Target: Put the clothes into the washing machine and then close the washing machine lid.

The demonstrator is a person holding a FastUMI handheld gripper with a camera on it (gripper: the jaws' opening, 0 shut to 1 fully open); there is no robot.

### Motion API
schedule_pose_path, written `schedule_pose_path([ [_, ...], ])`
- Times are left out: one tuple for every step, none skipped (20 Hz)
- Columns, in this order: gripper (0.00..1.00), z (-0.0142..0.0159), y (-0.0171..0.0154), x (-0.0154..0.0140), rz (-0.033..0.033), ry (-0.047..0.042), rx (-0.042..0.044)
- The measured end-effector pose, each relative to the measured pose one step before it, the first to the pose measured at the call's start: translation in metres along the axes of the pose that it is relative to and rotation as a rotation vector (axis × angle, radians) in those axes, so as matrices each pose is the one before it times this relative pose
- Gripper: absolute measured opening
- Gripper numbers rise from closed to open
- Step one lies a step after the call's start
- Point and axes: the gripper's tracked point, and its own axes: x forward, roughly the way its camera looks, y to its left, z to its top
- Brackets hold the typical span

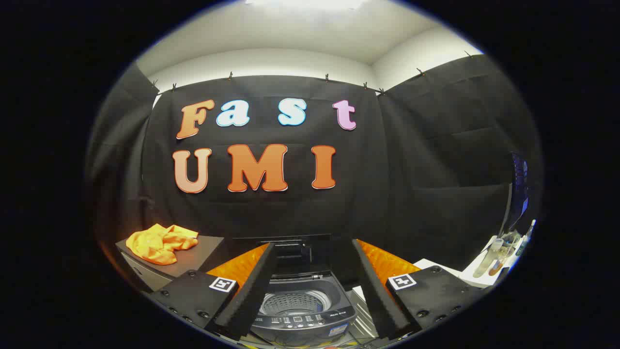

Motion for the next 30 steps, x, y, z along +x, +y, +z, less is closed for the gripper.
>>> schedule_pose_path([
  [0.98,-0.00002,0.00211,0.00173,-0.00066,-0.00091,0.00799],
  [0.98,0.0005,0.00238,0.00066,0.00215,-0.0003,0.00879],
  [0.98,-0.00072,-0.00022,0.00041,0.0001,0.00238,0.00659],
  [0.98,-0.00148,-0.00003,0.00049,-0.00213,0.00438,0.00421],
  [0.98,-0.00082,0.00114,0.00017,0.00061,0.00283,0.00242],
  [0.98,-0.00194,0.0017,0.00027,0.00033,0.00137,0.00009],
  [0.98,-0.00137,0.00084,0.00067,-0.00107,0.00204,-0.00084],
  [0.98,0.00027,0.00087,-0.00005,0.00166,0.00187,0.00365],
  [0.98,-0.00003,0.00318,-0.0001,0.0073,-0.00109,0.01094],
  [0.98,0.00229,0.00278,-0.00086,0.00639,-0.00699,0.01762],
  [0.98,0.00293,0.00416,-0.00093,0.01334,-0.01144,0.01396],
  [0.98,0.00316,0.004,-0.00076,0.01304,-0.00856,0.0086],
  [0.98,-0.001,0.00158,-0.00012,0.0086,-0.00154,0.00052],
  [0.98,-0.00187,0.00066,0.00051,0.00526,0.0078,-0.00891],
  [0.98,-0.00088,0.00033,0.00007,0.0004,0.00249,-0.01218],
  [0.98,-0.00034,-0.00116,-0.00005,-0.00736,-0.00191,-0.01163],
  [0.98,-0.00018,-0.00091,-0.00069,-0.00543,-0.00255,-0.00602],
  [0.98,0.00079,0.00059,-0.00079,-0.00274,-0.00182,0.00116],
  [0.98,0.00028,0.00191,0.00048,0.00365,0.00185,0.00626],
  [0.98,-0.00099,0.00123,-0.00018,0.00412,0.00227,0.00849],
  [0.98,-0.00227,0.00081,-0.00099,0.00191,0.00491,0.00468],
  [0.98,0.00007,0.00074,-0.00142,0.00785,-0.00207,0.00137],
  [0.98,0.00182,0.00136,-0.00005,0.00552,-0.00431,-0.00173],
  [0.98,0.00168,0.00266,-0.00091,0.00959,-0.0013,-0.00325],
  [0.98,-0.00103,0.00242,-0.00161,0.00449,0.00475,-0.0022],
  [0.98,-0.00222,0.00167,-0.00046,0.00431,0.00304,-0.00422],
  [0.98,0.00051,0.00232,-0.0005,0.0031,-0.00118,-0.00383],
  [0.98,0.00201,0.00185,0.00006,0.00528,0.00088,-0.0029],
  [0.98,0.00271,0.00391,-0.00082,0.00979,0.00037,-0.0046],
  [0.98,0.00417,0.00461,0.00074,0.01355,-0.00309,-0.00338],
])
